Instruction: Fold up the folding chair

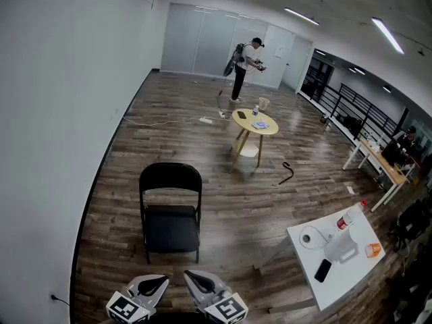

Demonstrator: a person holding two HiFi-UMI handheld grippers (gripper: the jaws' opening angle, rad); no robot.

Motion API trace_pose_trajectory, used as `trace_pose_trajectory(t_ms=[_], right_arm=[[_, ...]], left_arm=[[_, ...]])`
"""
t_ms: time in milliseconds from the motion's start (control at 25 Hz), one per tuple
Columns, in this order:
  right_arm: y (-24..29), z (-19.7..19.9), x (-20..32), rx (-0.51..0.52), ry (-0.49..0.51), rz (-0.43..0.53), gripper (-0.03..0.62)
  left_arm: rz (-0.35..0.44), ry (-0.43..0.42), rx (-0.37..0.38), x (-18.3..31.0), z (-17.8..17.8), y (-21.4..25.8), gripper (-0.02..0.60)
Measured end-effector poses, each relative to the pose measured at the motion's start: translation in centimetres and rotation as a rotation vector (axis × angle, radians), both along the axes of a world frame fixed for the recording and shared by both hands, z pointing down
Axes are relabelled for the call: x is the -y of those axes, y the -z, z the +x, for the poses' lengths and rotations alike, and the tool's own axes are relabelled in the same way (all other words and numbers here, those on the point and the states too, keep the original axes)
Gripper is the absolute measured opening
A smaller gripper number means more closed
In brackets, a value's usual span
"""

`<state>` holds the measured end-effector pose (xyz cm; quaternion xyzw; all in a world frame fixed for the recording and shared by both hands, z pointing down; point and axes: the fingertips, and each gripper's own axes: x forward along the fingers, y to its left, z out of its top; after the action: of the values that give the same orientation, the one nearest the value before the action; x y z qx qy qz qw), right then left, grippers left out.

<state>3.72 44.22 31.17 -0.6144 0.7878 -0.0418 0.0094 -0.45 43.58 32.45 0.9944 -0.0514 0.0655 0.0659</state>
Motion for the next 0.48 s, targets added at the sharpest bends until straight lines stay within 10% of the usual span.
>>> trace_pose_trajectory(t_ms=[480], right_arm=[[0.09, 1.0, -0.47, 0.025, -0.03, 0.003, -0.003]], left_arm=[[-0.012, 0.004, 0.007, -0.39, 0.41, -0.23, 0.0]])
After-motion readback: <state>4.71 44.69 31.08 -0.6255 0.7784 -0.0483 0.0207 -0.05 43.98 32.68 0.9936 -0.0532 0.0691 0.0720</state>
